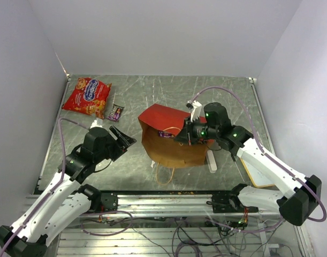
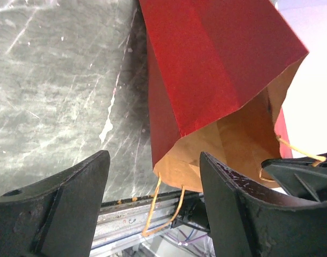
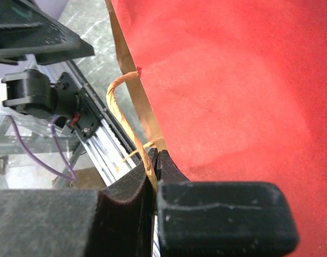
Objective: Take the snacks out of the paper bag
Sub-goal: Take out the snack from the paper bag.
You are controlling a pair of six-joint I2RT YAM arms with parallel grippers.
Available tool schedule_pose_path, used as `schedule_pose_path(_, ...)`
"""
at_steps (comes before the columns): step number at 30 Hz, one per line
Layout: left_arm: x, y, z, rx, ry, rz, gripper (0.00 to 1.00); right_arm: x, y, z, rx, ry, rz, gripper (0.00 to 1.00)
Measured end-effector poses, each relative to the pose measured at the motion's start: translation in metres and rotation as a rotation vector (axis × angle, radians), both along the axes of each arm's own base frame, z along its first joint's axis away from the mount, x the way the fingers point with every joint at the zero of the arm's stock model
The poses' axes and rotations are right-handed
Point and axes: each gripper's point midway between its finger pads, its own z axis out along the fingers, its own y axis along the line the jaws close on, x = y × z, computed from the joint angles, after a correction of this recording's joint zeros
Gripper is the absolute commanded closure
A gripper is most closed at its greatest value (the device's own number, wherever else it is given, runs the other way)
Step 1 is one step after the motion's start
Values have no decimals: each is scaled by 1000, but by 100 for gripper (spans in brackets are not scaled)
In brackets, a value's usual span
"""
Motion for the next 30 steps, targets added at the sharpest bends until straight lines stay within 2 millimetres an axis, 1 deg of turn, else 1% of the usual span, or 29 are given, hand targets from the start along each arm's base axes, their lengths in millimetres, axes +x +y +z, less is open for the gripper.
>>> schedule_pose_path(3,-5,-6,-3,0,17,-32,24,-1,4,5,21,9,14,100)
schedule_pose_path(8,-13,-18,-10,14,43,-90,24,9,18,28,70,-22,33,100)
schedule_pose_path(10,-16,-20,-8,17,43,-104,24,11,24,37,106,-27,47,100)
schedule_pose_path(13,-17,-21,0,5,25,-110,23,9,33,47,160,-25,66,100)
schedule_pose_path(16,-19,-21,2,-11,23,-106,25,5,45,59,216,-28,92,100)
schedule_pose_path(18,-19,-22,-4,-19,41,-96,26,2,51,62,237,-21,110,100)
schedule_pose_path(20,-19,-23,-16,-13,77,-86,29,0,57,62,249,-9,122,100)
schedule_pose_path(21,-19,-23,-25,2,105,-83,30,0,59,60,249,-2,125,100)
schedule_pose_path(25,-16,-24,-47,42,172,-69,33,2,59,58,244,1,114,100)
schedule_pose_path(30,-4,-36,-73,24,206,-53,50,9,55,55,211,-19,82,100)
